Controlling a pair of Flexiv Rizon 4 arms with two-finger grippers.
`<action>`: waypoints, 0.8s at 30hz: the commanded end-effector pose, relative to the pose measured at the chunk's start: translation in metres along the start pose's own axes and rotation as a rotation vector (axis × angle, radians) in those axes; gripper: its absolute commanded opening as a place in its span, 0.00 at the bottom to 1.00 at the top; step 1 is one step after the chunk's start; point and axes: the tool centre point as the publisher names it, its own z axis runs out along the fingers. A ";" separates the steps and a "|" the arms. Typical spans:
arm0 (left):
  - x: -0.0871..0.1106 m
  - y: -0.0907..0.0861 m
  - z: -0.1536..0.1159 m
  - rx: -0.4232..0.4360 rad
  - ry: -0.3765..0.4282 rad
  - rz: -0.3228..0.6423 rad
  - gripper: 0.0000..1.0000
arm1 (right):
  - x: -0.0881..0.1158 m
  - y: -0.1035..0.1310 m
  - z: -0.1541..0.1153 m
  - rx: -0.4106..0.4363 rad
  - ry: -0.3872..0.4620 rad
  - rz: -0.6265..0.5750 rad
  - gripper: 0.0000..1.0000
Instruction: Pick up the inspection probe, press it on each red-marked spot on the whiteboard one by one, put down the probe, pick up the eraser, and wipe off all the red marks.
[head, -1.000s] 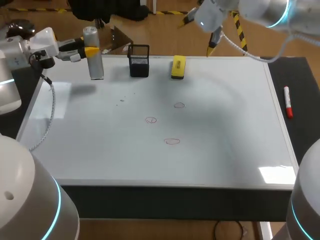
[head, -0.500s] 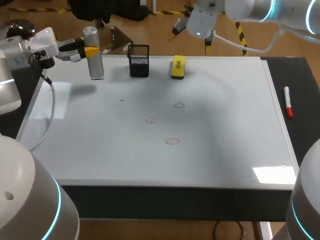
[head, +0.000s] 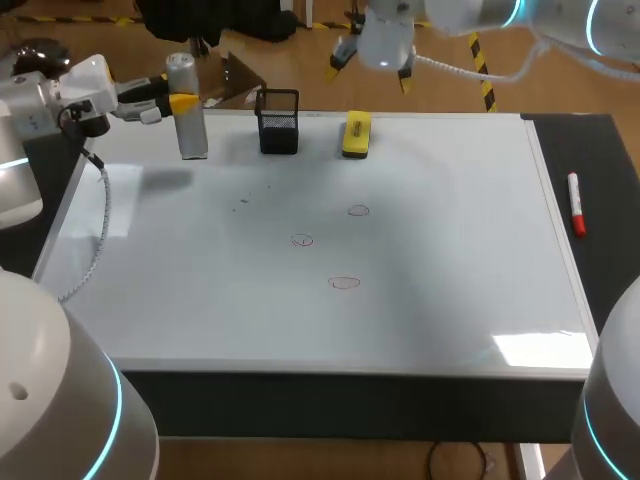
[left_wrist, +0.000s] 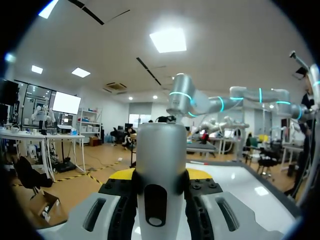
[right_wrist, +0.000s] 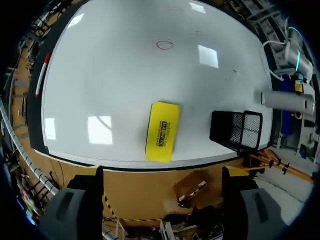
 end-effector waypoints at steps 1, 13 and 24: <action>0.000 -0.001 0.000 0.001 -0.001 0.002 0.00 | -0.001 0.001 -0.009 -0.005 0.110 0.064 1.00; 0.000 -0.001 0.000 0.001 -0.001 0.002 0.00 | -0.001 0.001 -0.009 -0.005 0.110 0.064 1.00; 0.000 -0.001 0.000 0.001 -0.001 0.002 0.00 | -0.012 0.014 0.026 -0.049 0.163 0.040 1.00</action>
